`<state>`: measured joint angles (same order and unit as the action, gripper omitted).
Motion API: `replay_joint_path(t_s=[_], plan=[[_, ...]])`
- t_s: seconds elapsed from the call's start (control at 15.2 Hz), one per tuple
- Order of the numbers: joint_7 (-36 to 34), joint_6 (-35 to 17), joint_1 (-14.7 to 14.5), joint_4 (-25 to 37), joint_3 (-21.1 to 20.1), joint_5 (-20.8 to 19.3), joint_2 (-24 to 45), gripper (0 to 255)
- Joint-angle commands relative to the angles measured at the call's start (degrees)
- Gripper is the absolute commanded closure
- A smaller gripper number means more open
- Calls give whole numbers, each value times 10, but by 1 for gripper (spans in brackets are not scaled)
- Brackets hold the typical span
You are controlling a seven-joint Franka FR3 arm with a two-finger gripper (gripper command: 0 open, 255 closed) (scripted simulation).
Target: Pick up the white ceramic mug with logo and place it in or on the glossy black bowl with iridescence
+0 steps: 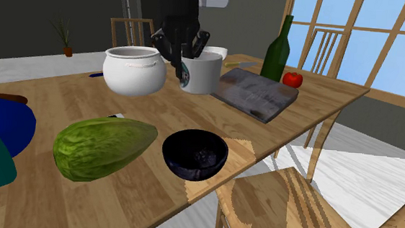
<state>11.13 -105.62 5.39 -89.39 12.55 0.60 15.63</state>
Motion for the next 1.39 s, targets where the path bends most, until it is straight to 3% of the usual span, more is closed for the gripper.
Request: replay_joint_path(t_s=[0.0,0.07,0.79,1.32], plan=[[1,17,1,16,1,0,-1,255],[1,20,1,19,1,0,-1,255],[-114,-17,-62,-242,-42,-47,-224,255],[-116,-78,-61,-293,-42,-47,-214,255]])
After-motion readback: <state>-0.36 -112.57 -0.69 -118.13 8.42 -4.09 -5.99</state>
